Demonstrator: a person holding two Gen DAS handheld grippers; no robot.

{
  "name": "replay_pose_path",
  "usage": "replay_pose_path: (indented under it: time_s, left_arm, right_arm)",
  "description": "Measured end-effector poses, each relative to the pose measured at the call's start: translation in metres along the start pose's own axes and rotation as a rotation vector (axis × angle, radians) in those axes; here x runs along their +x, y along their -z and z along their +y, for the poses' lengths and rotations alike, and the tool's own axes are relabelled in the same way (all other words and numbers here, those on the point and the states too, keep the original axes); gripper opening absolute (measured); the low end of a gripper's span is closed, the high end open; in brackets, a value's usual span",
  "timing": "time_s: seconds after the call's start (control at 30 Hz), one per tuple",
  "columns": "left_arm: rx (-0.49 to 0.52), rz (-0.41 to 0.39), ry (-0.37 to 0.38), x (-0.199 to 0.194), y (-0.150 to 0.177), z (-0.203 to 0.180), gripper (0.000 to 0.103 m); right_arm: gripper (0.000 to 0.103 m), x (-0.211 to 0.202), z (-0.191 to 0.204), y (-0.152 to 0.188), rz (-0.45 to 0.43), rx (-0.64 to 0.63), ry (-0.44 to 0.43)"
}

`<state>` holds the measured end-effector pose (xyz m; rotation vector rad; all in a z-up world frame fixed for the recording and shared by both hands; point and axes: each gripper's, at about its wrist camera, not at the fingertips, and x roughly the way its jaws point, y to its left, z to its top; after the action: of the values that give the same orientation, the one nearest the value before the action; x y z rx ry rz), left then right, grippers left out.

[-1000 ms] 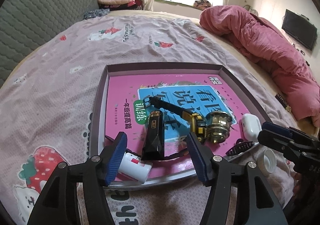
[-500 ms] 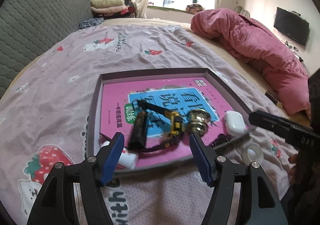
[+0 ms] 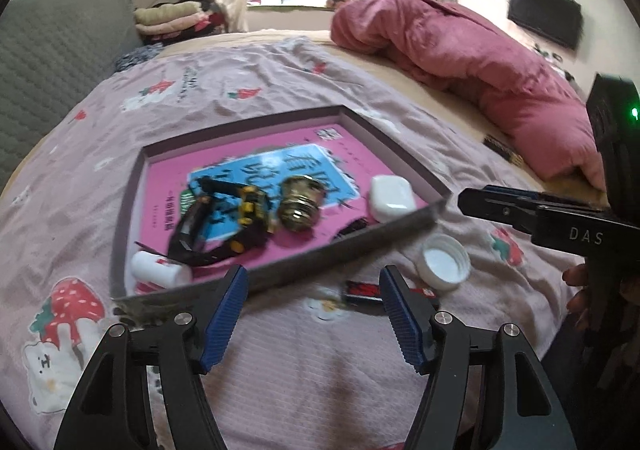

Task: Organize rigid objects
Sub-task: 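Grasp the red lighter with the left gripper while the right grasps the white cap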

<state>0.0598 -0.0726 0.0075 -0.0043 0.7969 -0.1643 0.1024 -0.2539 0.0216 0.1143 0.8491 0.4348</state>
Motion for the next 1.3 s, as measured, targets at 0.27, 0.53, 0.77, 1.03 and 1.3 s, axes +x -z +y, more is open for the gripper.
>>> replay_pose_path:
  time_s: [0.27, 0.53, 0.77, 1.03, 1.3]
  left_arm:
    - [0.234, 0.013, 0.023, 0.012, 0.003, -0.034, 0.070]
    - [0.423, 0.065, 0.062, 0.037, 0.004, -0.050, 0.070]
    - [0.512, 0.105, 0.150, 0.048, 0.000, -0.054, 0.070]
    - [0.700, 0.182, 0.212, 0.073, 0.008, -0.069, 0.069]
    - [0.821, 0.266, 0.308, 0.082, 0.000, -0.073, 0.069]
  right_arm:
    - [0.052, 0.005, 0.000, 0.019, 0.096, -0.034, 0.035]
    - [0.052, 0.022, 0.005, 0.030, 0.176, -0.078, 0.031]
    - [0.052, 0.030, 0.009, 0.034, 0.199, -0.101, 0.034]
    - [0.052, 0.032, 0.005, 0.033, 0.206, -0.094, 0.034]
    - [0.052, 0.037, 0.003, 0.032, 0.210, -0.085, 0.024]
